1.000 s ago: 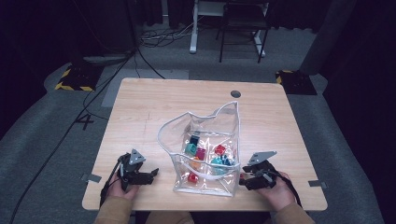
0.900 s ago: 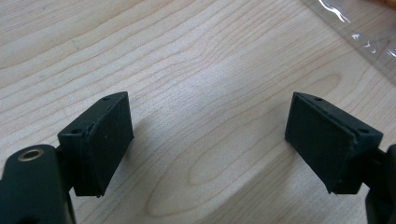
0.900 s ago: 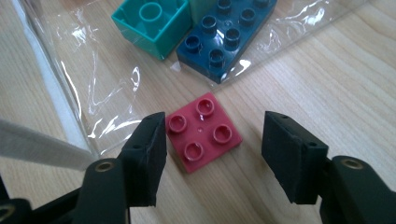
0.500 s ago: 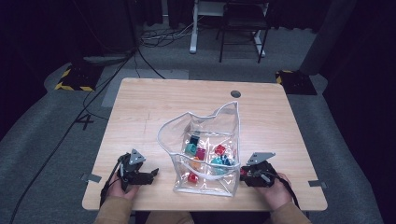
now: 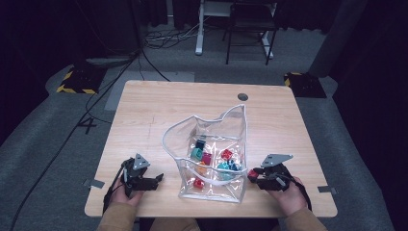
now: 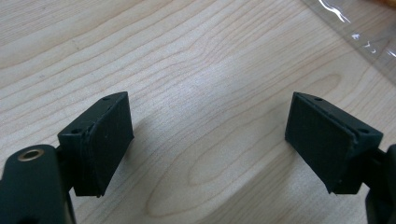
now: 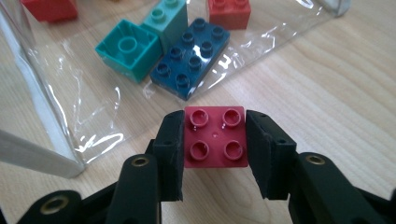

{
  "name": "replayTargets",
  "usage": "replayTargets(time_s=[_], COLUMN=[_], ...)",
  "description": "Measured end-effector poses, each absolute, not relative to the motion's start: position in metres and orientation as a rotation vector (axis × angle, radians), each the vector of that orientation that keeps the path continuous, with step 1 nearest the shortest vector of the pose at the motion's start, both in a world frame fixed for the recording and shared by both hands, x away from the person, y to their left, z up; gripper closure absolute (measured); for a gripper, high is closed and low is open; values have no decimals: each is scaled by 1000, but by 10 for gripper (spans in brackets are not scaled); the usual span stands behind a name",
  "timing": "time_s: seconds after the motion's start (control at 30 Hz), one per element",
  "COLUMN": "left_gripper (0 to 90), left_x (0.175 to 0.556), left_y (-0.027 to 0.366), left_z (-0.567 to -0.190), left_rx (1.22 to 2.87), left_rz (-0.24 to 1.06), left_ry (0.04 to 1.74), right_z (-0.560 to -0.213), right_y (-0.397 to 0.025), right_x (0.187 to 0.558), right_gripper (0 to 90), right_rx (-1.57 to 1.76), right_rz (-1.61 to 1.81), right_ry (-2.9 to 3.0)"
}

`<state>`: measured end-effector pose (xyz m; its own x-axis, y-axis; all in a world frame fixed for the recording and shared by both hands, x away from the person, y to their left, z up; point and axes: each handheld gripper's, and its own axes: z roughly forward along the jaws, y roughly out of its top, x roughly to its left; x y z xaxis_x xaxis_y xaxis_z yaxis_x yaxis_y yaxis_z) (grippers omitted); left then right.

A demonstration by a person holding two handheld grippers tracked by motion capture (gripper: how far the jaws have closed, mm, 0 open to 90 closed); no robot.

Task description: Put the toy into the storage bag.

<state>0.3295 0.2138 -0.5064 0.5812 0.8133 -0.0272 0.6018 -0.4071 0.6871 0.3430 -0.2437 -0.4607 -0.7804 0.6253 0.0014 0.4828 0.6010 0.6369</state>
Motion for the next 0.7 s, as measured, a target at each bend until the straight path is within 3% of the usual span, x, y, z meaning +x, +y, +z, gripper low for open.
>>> replayTargets(time_s=[0.7], left_gripper=[155], left_x=[330], left_y=[214], left_z=[-506], left_rx=[2151], left_rz=[411], left_ry=[1120], right_z=[-415], right_y=[-254], right_x=[339], right_gripper=[587], right_rx=[900], right_rz=[1112], right_ry=[2524])
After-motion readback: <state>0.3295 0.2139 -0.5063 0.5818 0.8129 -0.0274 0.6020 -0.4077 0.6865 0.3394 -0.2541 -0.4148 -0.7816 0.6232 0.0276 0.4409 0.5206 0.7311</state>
